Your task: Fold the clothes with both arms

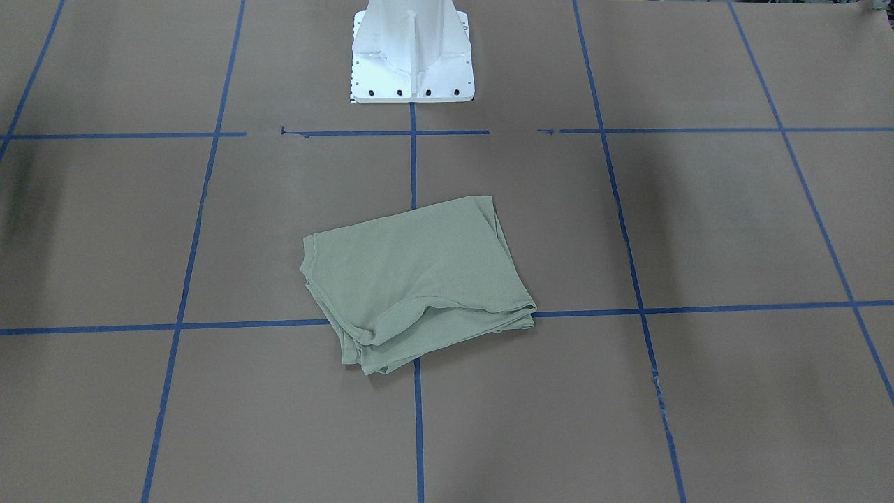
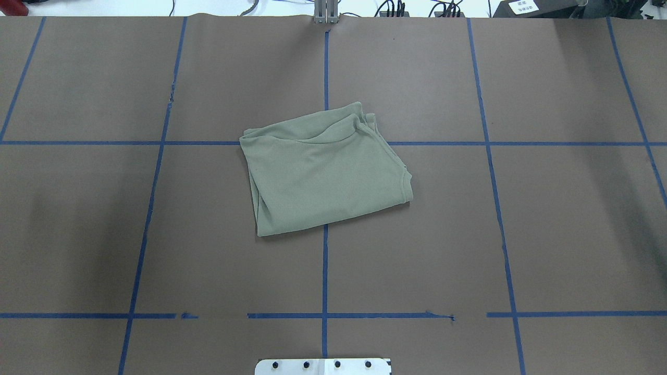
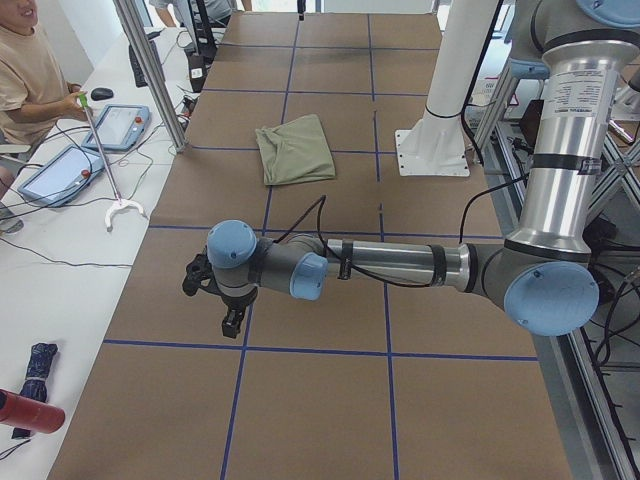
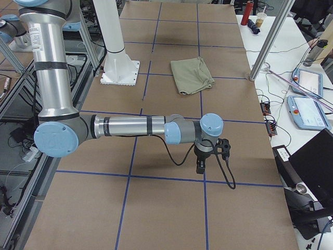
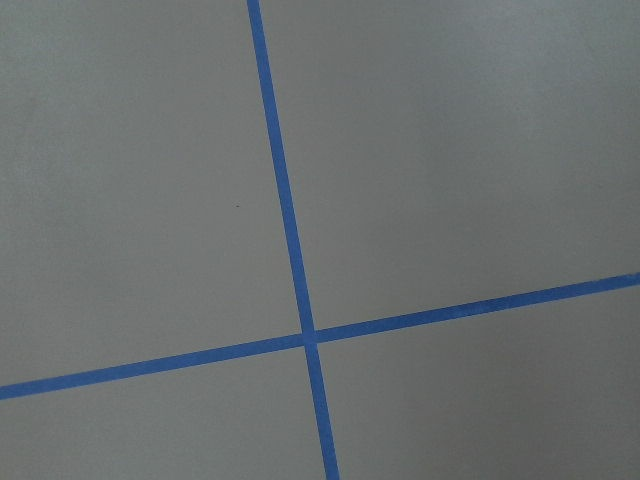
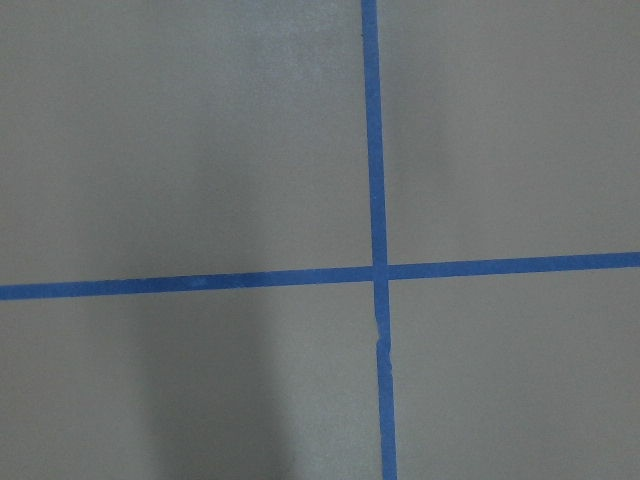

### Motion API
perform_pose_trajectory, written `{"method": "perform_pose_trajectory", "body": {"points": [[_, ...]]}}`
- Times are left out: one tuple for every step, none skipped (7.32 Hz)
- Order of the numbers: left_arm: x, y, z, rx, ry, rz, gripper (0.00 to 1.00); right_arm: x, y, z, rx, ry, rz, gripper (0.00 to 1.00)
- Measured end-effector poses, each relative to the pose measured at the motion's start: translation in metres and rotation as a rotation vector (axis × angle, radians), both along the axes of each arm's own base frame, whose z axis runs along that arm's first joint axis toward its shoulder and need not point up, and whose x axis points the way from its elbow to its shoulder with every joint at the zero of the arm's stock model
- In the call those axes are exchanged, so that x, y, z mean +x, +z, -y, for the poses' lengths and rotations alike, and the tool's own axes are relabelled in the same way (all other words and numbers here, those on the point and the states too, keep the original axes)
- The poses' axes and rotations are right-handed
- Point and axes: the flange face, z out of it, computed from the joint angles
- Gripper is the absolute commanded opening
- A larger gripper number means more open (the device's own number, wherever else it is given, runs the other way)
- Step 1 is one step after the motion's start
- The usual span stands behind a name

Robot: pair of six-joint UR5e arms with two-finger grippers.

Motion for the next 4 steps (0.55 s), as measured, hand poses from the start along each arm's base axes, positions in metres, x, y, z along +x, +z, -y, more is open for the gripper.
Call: {"method": "perform_pose_trajectory", "body": {"points": [[0.000, 0.000, 0.000, 0.002, 0.000, 0.000, 1.00, 0.000, 0.000, -0.001, 0.000, 0.000, 0.000, 1.00], [0.000, 0.001, 0.000, 0.001, 0.001, 0.000, 1.00, 0.001, 0.002, -0.004, 0.000, 0.000, 0.000, 1.00], [0.000, 0.004, 0.000, -0.004, 0.001, 0.002, 1.00, 0.001, 0.003, -0.006, 0.006, 0.000, 0.001, 1.00], [0.001, 0.010, 0.000, -0.014, 0.002, 0.005, 1.00, 0.002, 0.005, -0.011, 0.017, 0.001, 0.002, 1.00]]}}
